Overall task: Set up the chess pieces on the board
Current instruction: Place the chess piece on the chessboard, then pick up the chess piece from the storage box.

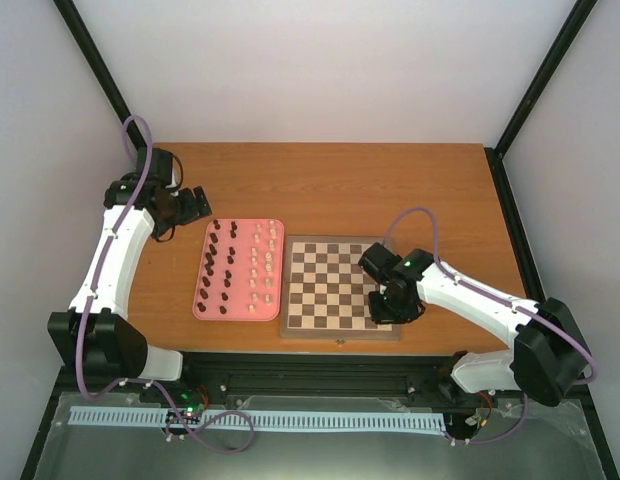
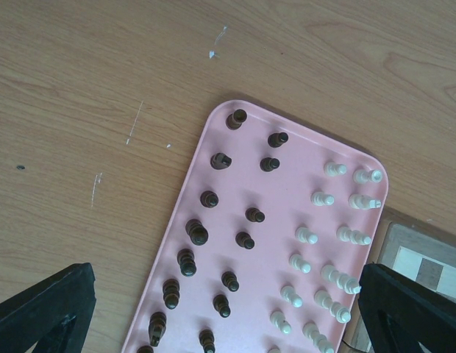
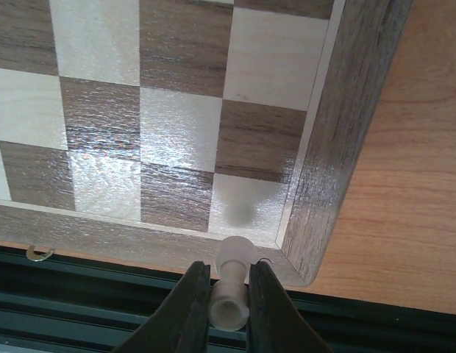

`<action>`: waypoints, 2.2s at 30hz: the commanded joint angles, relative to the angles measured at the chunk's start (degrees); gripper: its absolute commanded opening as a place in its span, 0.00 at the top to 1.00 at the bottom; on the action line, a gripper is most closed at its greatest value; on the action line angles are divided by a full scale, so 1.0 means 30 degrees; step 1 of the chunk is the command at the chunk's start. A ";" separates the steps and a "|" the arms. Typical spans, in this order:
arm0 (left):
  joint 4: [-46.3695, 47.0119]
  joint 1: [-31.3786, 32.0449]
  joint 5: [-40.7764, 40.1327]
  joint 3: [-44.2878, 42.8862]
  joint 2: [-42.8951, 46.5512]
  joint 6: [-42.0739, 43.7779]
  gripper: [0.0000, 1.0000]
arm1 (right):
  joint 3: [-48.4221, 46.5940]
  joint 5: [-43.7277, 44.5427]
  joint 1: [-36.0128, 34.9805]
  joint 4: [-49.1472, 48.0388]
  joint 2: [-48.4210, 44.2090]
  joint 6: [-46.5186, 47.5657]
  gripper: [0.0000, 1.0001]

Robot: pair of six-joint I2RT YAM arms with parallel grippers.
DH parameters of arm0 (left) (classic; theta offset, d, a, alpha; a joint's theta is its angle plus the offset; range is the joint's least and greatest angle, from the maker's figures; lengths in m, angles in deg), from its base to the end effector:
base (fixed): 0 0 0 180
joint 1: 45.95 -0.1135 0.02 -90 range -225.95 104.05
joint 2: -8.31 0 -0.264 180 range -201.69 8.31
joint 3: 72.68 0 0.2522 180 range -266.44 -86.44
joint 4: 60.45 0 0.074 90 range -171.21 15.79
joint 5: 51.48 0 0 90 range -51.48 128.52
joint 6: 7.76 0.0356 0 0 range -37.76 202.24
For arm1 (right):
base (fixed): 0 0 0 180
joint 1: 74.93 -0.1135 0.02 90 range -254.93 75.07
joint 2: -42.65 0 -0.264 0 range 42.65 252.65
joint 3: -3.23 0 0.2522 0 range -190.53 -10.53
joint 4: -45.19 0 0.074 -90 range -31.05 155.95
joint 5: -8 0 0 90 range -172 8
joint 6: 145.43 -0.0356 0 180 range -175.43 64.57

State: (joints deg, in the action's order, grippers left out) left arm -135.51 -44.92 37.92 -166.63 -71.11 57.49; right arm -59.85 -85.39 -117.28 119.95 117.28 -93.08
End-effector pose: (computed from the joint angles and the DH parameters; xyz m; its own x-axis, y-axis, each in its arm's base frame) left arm 0.2695 -0.0045 0.3409 -0.7959 -0.4044 -0.4506 -0.3528 0.9146 -0.1977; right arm 0.1495 0.1391 0.2083 -0.9964 -0.0832 -0.0149 -0.0842 0.9927 0.0860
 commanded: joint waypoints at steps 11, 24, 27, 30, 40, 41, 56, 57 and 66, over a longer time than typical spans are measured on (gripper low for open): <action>0.0247 0.0053 0.0056 -0.0547 -0.0142 0.0369 0.00 | 0.0581 0.0614 0.0432 -0.0882 0.0672 -0.0349 0.93; 0.0356 0.0049 0.0097 -0.0601 -0.0531 0.0371 0.00 | 0.0957 0.0434 0.0621 -0.1520 0.1082 -0.0184 0.89; 0.0363 0.0044 0.0156 -0.0656 -0.0606 0.0350 0.00 | 0.0888 0.0404 0.0610 -0.1551 0.1155 -0.0089 0.84; 0.0351 0.0063 0.0114 -0.0694 -0.0661 0.0377 0.00 | 0.0795 0.0419 0.0592 -0.1474 0.0951 0.0004 0.77; 0.0364 0.0045 0.0199 -0.0724 -0.0777 0.0369 0.00 | 0.0636 0.0016 0.0610 -0.1239 0.0193 0.0178 0.64; 0.0350 0.0047 0.0200 -0.0716 -0.0748 0.0366 0.00 | 0.0560 0.0019 0.0610 -0.1142 0.0090 0.0193 0.61; 0.0187 0.0063 0.0233 -0.0832 -0.0133 0.0371 0.00 | -0.3217 0.0568 0.0610 -0.0743 0.1563 0.1514 0.29; 0.0188 0.0060 0.0285 -0.0833 -0.0053 0.0356 0.00 | -0.3394 0.0326 0.0610 -0.1033 0.1653 0.1806 0.29; 0.0014 0.0057 0.0109 -0.1129 0.0097 0.0386 0.00 | -0.9106 -0.0173 -0.1436 -0.1130 0.5857 0.4545 0.32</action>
State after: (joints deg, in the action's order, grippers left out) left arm -135.51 -44.92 38.31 -167.00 -72.31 57.62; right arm -79.52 -85.85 -117.54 117.59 130.37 -83.87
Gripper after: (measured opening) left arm 0.998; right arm 0.688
